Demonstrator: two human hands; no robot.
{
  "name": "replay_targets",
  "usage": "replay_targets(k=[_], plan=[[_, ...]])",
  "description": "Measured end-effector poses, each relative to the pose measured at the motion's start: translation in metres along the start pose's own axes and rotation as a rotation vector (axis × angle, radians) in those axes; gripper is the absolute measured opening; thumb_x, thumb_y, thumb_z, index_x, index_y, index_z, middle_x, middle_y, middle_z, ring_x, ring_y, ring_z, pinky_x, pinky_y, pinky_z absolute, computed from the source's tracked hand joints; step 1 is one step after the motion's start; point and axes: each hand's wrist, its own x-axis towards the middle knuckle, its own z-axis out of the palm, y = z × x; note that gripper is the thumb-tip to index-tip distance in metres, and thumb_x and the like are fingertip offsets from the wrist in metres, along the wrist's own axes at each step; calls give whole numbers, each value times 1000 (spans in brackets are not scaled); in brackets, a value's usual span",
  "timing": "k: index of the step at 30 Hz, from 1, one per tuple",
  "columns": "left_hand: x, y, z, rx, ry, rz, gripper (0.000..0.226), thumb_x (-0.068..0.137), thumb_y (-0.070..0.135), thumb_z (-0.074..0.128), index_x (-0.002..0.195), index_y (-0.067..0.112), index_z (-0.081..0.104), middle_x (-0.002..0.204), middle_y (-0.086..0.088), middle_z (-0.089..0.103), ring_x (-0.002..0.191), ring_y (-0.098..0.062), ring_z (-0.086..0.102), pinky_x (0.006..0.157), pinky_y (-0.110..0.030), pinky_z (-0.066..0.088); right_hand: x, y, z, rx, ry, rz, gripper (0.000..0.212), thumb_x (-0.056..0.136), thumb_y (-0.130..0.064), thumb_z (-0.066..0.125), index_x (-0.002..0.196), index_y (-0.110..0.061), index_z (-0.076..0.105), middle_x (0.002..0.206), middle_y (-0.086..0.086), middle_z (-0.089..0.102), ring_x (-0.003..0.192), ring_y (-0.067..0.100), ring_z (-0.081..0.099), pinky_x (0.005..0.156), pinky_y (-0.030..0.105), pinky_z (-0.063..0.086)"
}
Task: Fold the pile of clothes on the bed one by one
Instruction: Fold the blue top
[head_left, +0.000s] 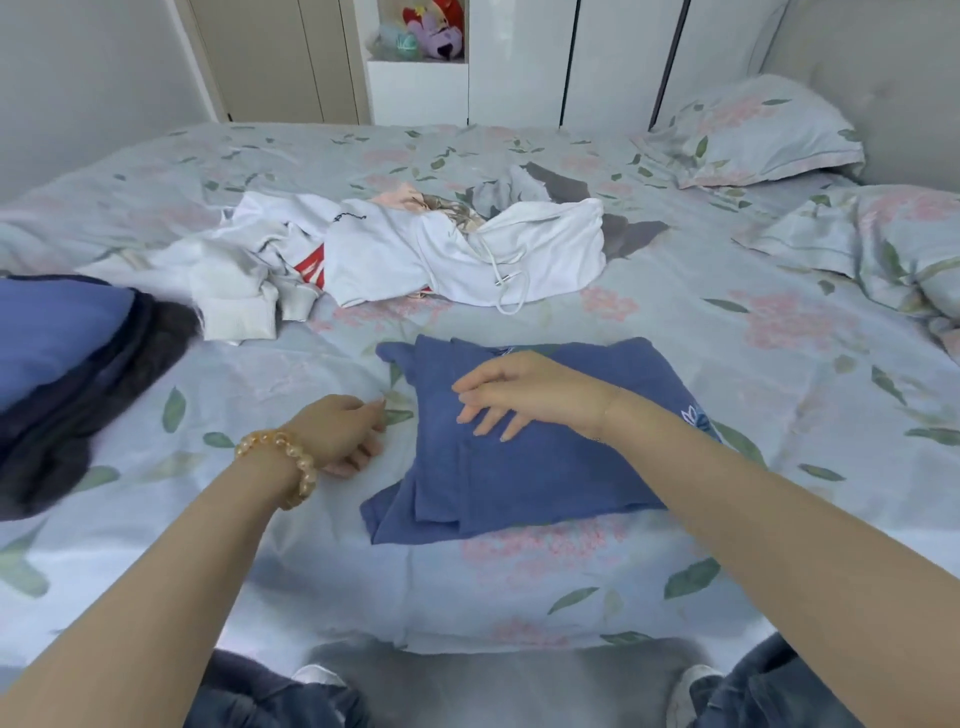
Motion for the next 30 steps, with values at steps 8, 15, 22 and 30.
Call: replay_targets(k=[8, 15, 22, 30], plan=[[-22, 14, 16, -128, -238, -86, 44, 100, 48, 37, 92, 11, 58, 68, -5, 62, 56, -17, 50, 54, -25, 40, -48, 47, 15, -587, -22, -367, 57, 85, -37, 68, 138, -26, 49, 138, -17, 48, 126, -1, 41, 106, 15, 31], [-13, 15, 2, -106, -161, -72, 36, 101, 42, 39, 99, 13, 60, 81, -4, 69, 64, -15, 61, 64, -26, 47, -31, 74, 84, -1040, 324, -616, 70, 89, -60, 37, 134, -11, 56, 139, 5, 55, 126, 24, 54, 101, 37, 48], [-9, 2, -20, -204, -90, -71, 28, 102, 30, 42, 99, 12, 63, 87, -4, 67, 69, -16, 58, 66, -27, 47, -17, 62, 91, -879, 573, -654, 29, 92, -30, 45, 91, -14, 70, 83, 1, 74, 78, 23, 72, 50, 31, 55], [4, -3, -18, -443, -83, -61, 32, 91, -7, 54, 121, 3, 57, 98, -5, 65, 82, -13, 60, 65, -22, 55, -24, 8, 30, 242, 459, -267, 69, 95, -51, 50, 90, 18, 50, 82, 34, 57, 73, 29, 55, 71, 35, 40]])
